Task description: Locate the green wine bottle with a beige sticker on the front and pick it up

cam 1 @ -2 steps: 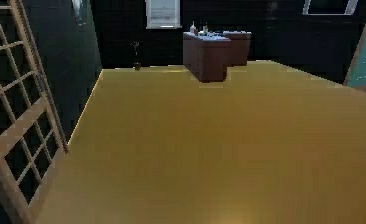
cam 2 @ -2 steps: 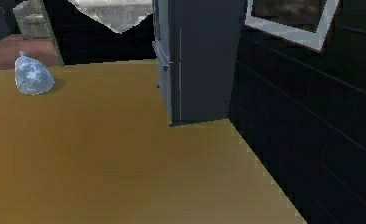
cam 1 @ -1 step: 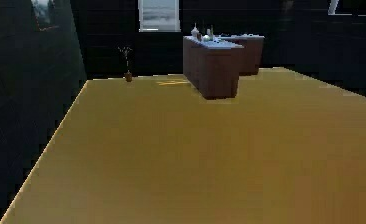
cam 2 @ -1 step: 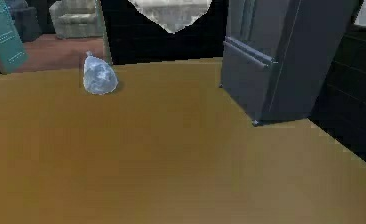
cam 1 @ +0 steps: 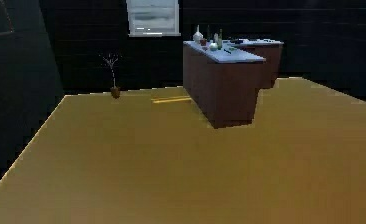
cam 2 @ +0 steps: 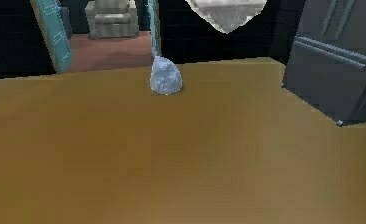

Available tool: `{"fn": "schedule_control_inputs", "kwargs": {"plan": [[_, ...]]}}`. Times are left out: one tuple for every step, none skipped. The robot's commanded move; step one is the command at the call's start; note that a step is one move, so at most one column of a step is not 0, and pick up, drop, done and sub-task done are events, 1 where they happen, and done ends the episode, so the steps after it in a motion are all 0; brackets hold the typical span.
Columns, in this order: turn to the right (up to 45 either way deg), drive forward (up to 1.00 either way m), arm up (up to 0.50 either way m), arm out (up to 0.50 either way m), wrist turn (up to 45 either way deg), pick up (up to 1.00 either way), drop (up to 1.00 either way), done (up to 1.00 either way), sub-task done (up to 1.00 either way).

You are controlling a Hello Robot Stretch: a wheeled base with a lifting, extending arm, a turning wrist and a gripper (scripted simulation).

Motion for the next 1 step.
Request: {"fn": "schedule_control_inputs", "kwargs": {"plan": [[0.0,1.0,0.0,0.0,0.0,0.0,0.0,0.0,0.0]]}}
